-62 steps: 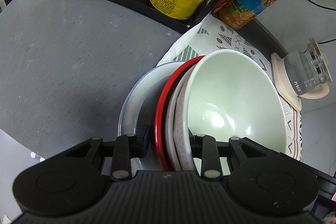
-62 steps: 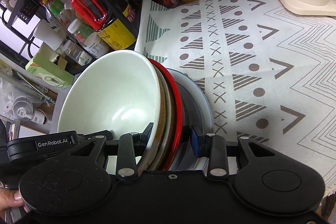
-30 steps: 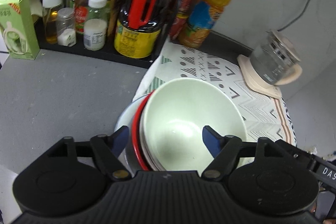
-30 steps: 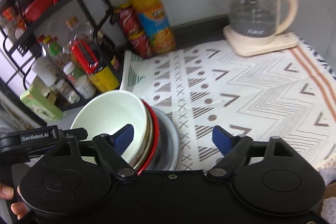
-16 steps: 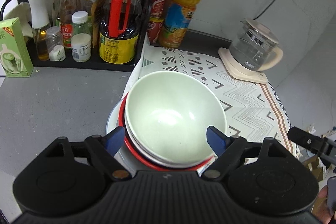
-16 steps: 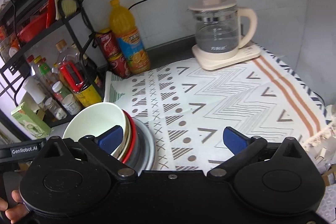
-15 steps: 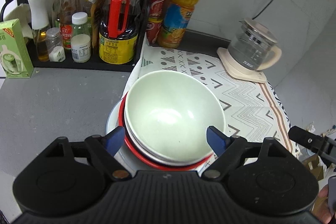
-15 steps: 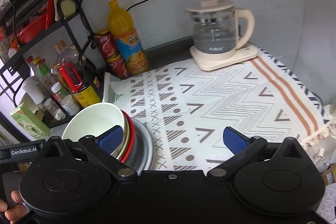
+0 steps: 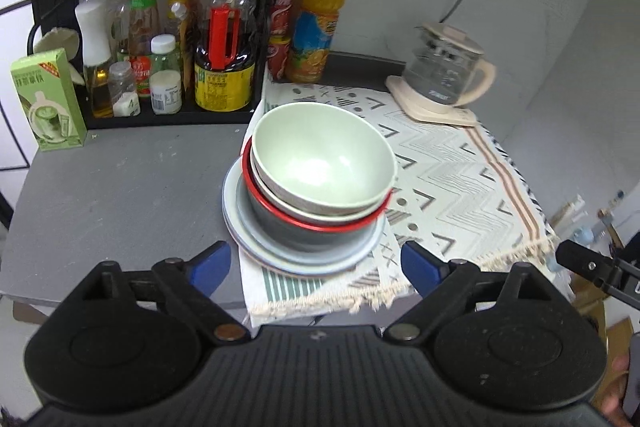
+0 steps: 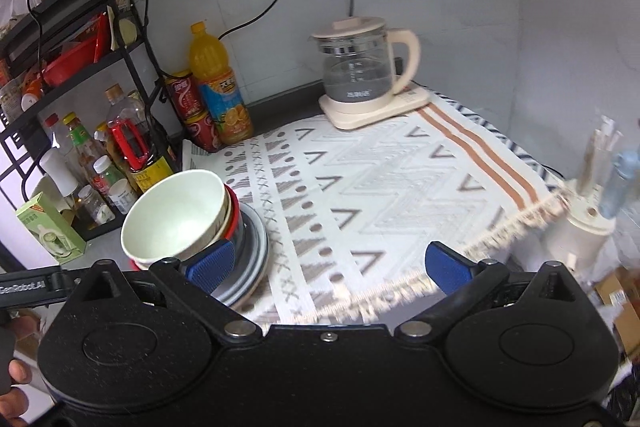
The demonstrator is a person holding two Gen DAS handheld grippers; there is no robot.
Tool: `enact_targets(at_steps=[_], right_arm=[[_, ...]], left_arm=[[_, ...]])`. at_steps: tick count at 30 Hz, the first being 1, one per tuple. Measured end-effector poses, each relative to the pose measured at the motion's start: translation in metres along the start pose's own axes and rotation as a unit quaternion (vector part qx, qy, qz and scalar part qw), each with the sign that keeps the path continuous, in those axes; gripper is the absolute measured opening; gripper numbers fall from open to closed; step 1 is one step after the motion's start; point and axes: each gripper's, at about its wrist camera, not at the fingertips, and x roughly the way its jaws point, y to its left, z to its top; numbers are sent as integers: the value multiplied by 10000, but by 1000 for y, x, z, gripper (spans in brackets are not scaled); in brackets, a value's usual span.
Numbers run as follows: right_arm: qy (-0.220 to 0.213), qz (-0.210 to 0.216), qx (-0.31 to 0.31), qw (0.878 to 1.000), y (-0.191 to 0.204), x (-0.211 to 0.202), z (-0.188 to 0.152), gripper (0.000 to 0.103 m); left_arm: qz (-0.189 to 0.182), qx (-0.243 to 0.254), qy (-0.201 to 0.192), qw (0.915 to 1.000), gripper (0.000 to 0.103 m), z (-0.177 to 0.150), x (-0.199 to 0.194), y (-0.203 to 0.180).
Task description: Organize plates and bowls
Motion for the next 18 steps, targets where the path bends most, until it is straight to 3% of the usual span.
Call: enact_targets(at_steps=[4,13,18], right_arm=[[-137,-113,58,9998,2,-26,-18,102],[-138,-213,-33,9997,15,-71,-54,102],[-123,-38,-43,9999,22,-92,-70,102]], left_arm=[[-23,107,-83,9999,103,-15,-23,4],[-154,362,-246,9989,103,-45,-67,11],[-120,478,-357,9981,103,-60,-96,12]])
